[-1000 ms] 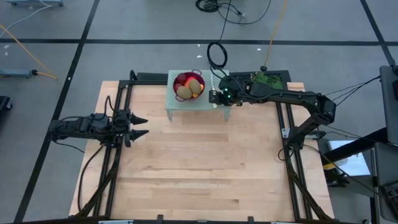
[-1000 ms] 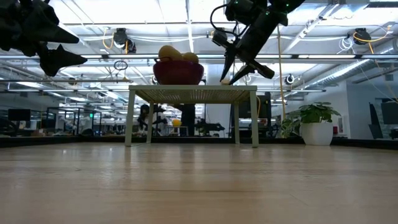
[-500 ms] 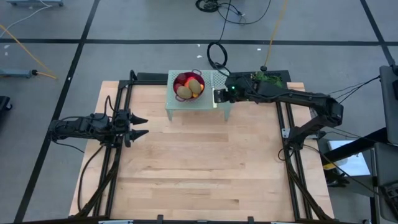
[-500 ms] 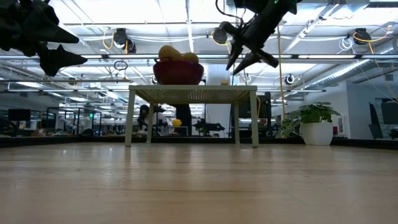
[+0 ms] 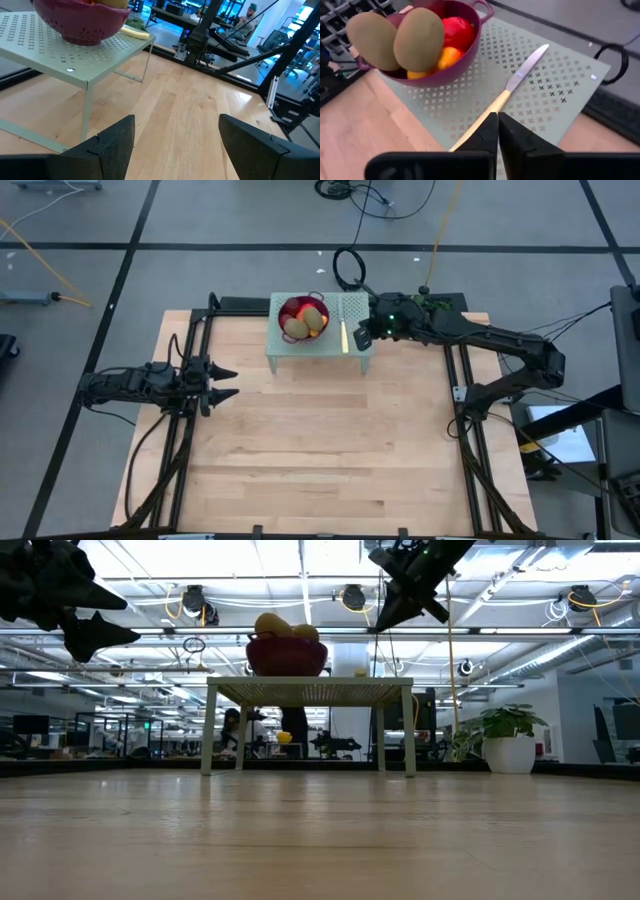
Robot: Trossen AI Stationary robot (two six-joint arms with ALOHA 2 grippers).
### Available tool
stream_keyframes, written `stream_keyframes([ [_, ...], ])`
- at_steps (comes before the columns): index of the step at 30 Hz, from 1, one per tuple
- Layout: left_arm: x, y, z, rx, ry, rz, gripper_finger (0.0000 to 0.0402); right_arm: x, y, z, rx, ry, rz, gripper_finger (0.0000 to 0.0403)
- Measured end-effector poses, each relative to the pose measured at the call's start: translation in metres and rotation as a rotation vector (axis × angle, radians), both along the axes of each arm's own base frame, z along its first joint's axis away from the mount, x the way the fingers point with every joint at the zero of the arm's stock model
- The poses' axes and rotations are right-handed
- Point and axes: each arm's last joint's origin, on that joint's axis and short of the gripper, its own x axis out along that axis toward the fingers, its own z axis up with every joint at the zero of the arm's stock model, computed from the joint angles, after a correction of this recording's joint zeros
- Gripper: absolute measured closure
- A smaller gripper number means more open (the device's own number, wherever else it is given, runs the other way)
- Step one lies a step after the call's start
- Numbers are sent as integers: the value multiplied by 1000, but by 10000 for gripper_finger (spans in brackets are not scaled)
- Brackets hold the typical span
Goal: Pick & Place Fruit
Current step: Return to home position
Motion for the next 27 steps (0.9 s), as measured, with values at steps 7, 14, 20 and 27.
stream_keyframes([
  [7, 0, 0, 0, 2, 1, 0, 119, -16, 6, 6, -105, 3, 58, 401],
  [14, 0, 0, 0, 1, 1, 0, 119, -42, 18, -5, -192, -85, 94, 402],
  [20, 0, 0, 0, 13, 1, -1, 119, -74, 37, -26, -227, -185, 125, 402],
  [27, 0, 0, 0, 48, 4, -7, 119, -104, 58, -48, -281, -269, 236, 403],
])
